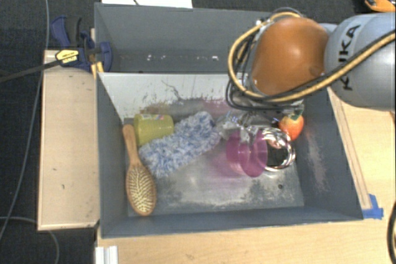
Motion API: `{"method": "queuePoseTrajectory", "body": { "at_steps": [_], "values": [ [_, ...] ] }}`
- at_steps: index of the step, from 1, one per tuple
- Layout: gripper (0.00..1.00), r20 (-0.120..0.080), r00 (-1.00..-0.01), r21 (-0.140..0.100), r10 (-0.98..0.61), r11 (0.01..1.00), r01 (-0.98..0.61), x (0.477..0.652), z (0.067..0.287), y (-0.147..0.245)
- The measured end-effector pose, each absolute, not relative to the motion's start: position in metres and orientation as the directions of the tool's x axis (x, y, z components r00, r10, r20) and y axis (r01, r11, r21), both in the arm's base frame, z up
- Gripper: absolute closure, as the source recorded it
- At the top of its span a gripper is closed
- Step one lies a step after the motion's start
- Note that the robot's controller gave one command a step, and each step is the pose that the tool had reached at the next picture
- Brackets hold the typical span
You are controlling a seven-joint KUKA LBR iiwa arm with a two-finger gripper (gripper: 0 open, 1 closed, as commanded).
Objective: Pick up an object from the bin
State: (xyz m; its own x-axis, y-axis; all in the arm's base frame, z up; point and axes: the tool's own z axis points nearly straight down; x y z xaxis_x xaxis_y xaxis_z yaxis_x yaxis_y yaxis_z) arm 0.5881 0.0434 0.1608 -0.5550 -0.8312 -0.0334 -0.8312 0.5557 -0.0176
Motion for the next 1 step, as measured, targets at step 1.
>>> {"method": "queuePoseTrajectory", "body": {
  "at_steps": [1],
  "values": [
    [1.0, -0.022, -0.538, -0.004, -0.842, 0.539, -0.843, 0.5743, 0.1975, 0.0385]
  ]
}}
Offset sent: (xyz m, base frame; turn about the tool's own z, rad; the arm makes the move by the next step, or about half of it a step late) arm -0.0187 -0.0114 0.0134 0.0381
